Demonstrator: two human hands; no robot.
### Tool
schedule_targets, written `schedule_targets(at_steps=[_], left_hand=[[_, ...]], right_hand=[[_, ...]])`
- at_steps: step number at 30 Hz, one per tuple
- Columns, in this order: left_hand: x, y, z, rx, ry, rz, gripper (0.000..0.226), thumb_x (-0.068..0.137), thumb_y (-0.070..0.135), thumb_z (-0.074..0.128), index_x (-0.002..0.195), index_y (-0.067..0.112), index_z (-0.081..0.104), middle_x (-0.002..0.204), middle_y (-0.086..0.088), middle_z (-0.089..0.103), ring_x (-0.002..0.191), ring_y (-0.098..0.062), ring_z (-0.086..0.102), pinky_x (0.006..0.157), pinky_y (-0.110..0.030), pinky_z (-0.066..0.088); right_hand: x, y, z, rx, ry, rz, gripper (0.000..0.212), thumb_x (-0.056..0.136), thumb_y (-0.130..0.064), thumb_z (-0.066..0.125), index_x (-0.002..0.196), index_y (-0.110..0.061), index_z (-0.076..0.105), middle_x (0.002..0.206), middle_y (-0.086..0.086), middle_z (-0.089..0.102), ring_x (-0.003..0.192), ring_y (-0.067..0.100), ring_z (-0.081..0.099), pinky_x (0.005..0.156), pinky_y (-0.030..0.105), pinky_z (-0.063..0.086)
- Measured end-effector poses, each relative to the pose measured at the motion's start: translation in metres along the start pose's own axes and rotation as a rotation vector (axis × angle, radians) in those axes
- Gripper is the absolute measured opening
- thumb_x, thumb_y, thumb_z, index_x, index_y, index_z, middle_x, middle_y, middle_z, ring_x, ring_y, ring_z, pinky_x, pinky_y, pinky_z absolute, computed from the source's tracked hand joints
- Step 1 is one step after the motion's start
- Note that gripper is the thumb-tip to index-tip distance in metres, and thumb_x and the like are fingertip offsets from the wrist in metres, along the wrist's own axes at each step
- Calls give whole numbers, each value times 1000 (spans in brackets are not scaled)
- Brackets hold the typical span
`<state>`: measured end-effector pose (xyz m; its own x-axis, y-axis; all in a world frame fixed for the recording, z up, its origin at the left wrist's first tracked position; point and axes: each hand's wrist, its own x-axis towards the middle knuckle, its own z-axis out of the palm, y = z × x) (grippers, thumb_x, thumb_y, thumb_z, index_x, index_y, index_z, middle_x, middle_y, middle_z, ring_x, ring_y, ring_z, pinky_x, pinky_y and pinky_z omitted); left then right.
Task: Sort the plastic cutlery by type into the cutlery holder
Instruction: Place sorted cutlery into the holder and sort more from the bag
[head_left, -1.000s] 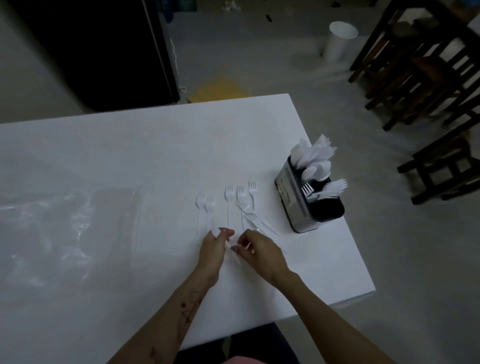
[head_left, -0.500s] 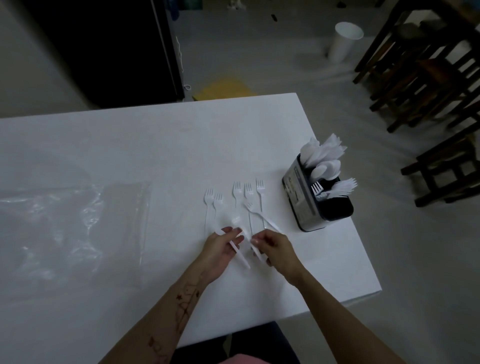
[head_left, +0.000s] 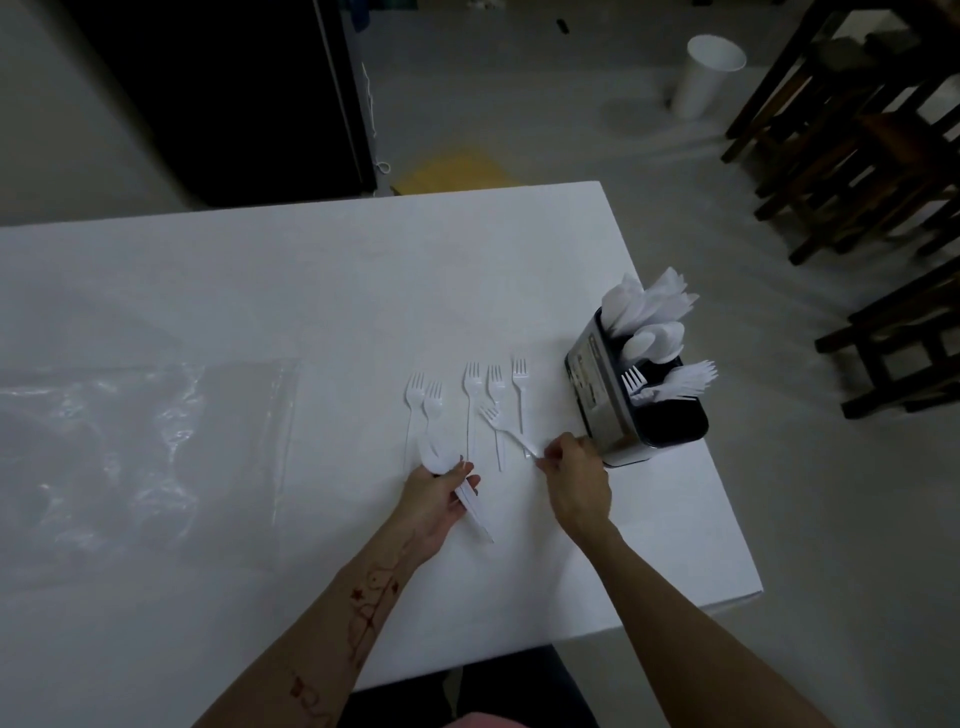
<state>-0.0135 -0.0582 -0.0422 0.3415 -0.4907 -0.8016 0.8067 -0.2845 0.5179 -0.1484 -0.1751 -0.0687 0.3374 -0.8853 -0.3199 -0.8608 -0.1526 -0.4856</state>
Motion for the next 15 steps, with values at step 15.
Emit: schedule_targets(at_steps=[15], left_hand=[[-2, 1, 9, -116, -26, 87, 24, 86, 0, 61, 109, 8, 59, 111, -16, 66, 99, -26, 64, 72, -33, 59]], right_hand=[[-20, -17, -5, 507, -412, -15, 7, 83, -20, 77, 89, -16, 77, 81, -5, 72, 70, 7, 62, 53, 8, 41]])
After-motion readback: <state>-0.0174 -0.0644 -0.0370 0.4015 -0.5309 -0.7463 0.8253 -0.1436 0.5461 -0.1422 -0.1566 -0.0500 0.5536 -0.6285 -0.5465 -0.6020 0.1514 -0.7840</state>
